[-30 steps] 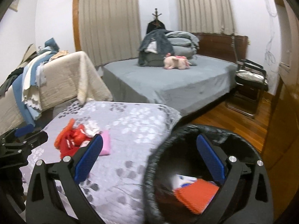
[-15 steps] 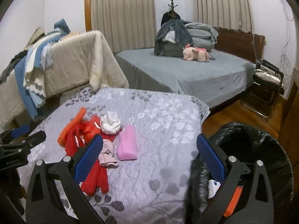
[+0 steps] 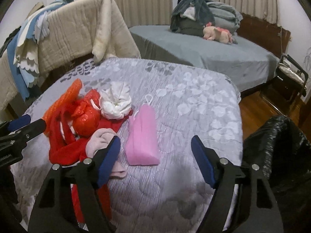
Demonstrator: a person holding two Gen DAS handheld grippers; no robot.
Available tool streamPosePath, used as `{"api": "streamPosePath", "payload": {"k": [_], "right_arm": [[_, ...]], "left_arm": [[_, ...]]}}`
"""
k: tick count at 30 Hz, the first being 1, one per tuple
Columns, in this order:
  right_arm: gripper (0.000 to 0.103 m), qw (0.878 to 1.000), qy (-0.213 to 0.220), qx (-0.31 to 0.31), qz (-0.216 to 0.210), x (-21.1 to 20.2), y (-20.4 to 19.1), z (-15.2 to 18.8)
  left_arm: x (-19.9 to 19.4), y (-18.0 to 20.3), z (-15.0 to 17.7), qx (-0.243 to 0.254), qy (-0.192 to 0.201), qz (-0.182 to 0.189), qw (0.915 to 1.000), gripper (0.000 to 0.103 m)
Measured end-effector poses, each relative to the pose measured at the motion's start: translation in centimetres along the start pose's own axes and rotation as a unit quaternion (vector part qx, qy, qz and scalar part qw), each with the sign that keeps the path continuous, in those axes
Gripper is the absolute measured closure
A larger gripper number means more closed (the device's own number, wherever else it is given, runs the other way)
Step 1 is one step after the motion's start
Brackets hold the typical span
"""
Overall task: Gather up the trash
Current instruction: 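Grasp the pink sponge with the right tool while the left tool grasps an orange mesh strip, then lift the pink sponge and orange mesh strip and carry them toward the bin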
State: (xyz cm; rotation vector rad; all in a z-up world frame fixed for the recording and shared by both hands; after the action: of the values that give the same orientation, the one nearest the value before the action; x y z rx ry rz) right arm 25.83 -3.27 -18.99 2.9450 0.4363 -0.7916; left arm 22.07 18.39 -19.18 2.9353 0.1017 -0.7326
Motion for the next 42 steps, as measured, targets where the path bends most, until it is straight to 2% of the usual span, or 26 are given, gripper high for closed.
{"api": "streamPosePath", "payload": {"k": [6, 8, 12, 15, 23, 31, 34, 38, 42], "right_arm": [[0.047, 1.000, -0.030, 0.000, -0.006, 2.1, -0.3, 0.4], [0.053, 0.999, -0.043, 0.001, -0.011, 2.7, -0.4, 0.7], [0.075, 0.998, -0.054, -0.004, -0.030, 3.0, -1.0, 1.0], [0.084, 0.998, -0.049, -0.009, -0.034, 2.7, -1.4, 0.8], [0.085, 0.999, -0.023, 0.006, -0.047, 0.5, -1.0, -0.8], [0.085, 0.999, -0.013, -0.001, -0.052, -1.1, -1.0, -1.3], [0.085, 0.999, -0.020, 0.000, -0.048, -0.9, -0.9, -0.8], [0.085, 0.999, -0.021, 0.000, -0.044, -0.6, -0.6, -0.7], [0.085, 0.999, -0.017, 0.000, -0.041, 0.2, -0.5, -1.2]], "left_arm": [[1.7, -0.3, 0.4, -0.010, -0.019, 0.014, 0.9997, 0.037], [2.0, -0.4, 0.4, -0.017, -0.023, 0.022, 0.9994, 0.045], [2.3, -0.4, 0.5, -0.025, -0.026, 0.037, 0.9986, 0.054], [2.1, -0.5, 0.3, -0.031, -0.024, 0.041, 0.9984, 0.061], [0.6, -1.3, -0.5, -0.050, -0.017, 0.035, 0.9980, 0.076], [-1.6, -1.2, -0.1, -0.041, -0.014, 0.033, 0.9985, 0.076], [-1.7, -1.2, -0.1, -0.039, -0.013, 0.029, 0.9988, 0.057], [-0.7, -0.9, -0.8, -0.036, -0.009, 0.029, 0.9989, 0.051], [1.1, -0.7, -1.6, -0.027, -0.009, 0.026, 0.9993, 0.051]]}}
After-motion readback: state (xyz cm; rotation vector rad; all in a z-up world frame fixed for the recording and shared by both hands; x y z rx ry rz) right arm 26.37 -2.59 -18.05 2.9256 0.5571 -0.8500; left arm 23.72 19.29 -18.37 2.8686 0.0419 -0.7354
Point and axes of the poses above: each gripper's, at about its wrist camera, not at the fingertips, and x roughly the way its jaws point, y to its right, z to its underside, the point moved 1 cm from there along x, roughly the way its jaws point, and after that the axes turned 15 degrees about y, right-handed, at the moved point
